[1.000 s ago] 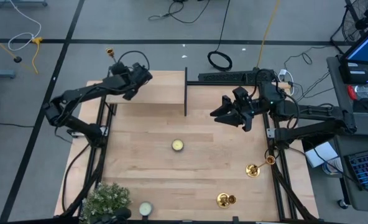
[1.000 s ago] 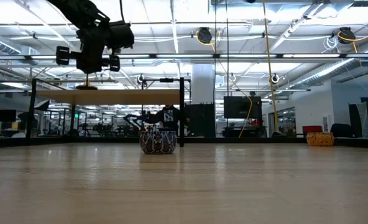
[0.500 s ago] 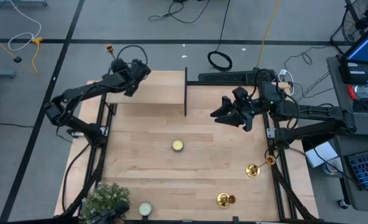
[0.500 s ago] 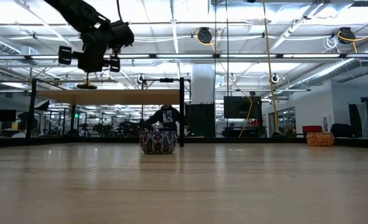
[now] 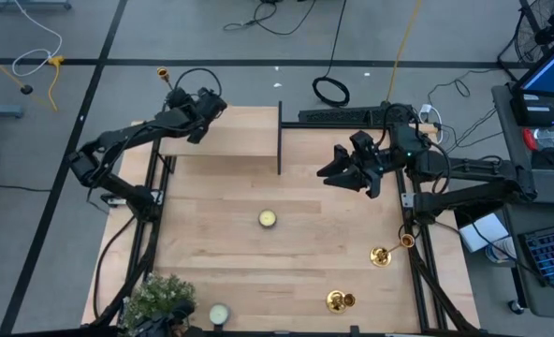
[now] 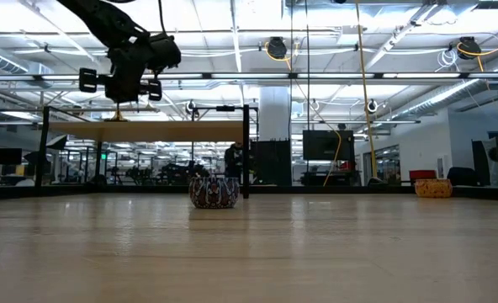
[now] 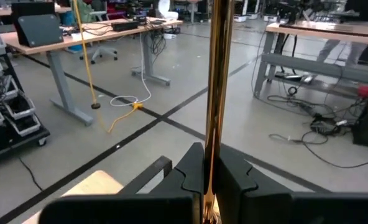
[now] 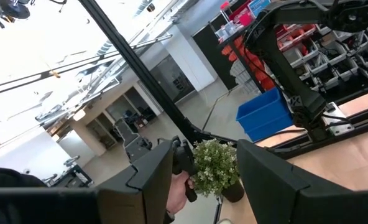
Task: Pick & Place candle stick holders
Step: Put the top gold candle holder on the shelf
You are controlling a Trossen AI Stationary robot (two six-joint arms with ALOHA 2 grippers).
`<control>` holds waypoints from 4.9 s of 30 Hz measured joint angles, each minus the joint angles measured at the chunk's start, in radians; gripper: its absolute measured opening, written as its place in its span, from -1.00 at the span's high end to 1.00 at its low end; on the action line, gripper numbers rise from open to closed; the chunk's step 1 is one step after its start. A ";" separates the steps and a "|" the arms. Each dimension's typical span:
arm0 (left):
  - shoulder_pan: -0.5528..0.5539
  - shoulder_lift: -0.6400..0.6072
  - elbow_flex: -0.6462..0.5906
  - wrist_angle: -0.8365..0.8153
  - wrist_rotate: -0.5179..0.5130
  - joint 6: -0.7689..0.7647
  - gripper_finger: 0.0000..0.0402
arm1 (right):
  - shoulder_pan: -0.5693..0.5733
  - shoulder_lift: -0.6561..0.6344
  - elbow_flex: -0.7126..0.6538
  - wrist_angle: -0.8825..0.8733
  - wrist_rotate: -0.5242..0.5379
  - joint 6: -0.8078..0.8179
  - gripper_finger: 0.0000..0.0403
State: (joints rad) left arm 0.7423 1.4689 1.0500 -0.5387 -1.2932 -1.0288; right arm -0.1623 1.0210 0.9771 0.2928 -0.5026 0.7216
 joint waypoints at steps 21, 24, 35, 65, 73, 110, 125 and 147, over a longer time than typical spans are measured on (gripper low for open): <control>0.021 0.069 -0.001 -0.005 0.020 -0.018 0.92 | 0.000 0.000 0.000 -0.008 -0.001 0.004 0.12; 0.021 0.070 -0.001 -0.005 0.018 -0.013 0.92 | 0.000 0.000 0.000 -0.008 0.000 0.005 0.12; 0.021 0.070 -0.001 -0.003 0.020 0.001 0.92 | 0.000 0.000 0.000 -0.007 0.002 0.019 0.12; -0.031 0.068 0.000 -0.006 0.029 0.085 0.71 | 0.000 0.000 0.000 -0.007 0.002 0.021 0.12; -0.016 0.016 0.001 -0.008 0.031 0.132 0.71 | 0.000 -0.002 0.000 -0.007 0.000 0.034 0.12; -0.102 -0.041 0.000 -0.073 0.116 0.152 0.71 | 0.000 -0.017 0.000 0.035 0.003 0.026 0.12; -0.074 -0.049 -0.001 -0.166 0.142 0.056 0.39 | 0.000 -0.017 0.000 0.035 -0.001 0.031 0.12; -0.168 -0.112 -0.001 -0.176 0.153 0.025 0.09 | 0.000 -0.017 0.000 0.039 0.002 0.028 0.12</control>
State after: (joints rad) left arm 0.5745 1.3569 1.0492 -0.7146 -1.1405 -1.0042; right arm -0.1619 1.0039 0.9768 0.3321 -0.5008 0.7495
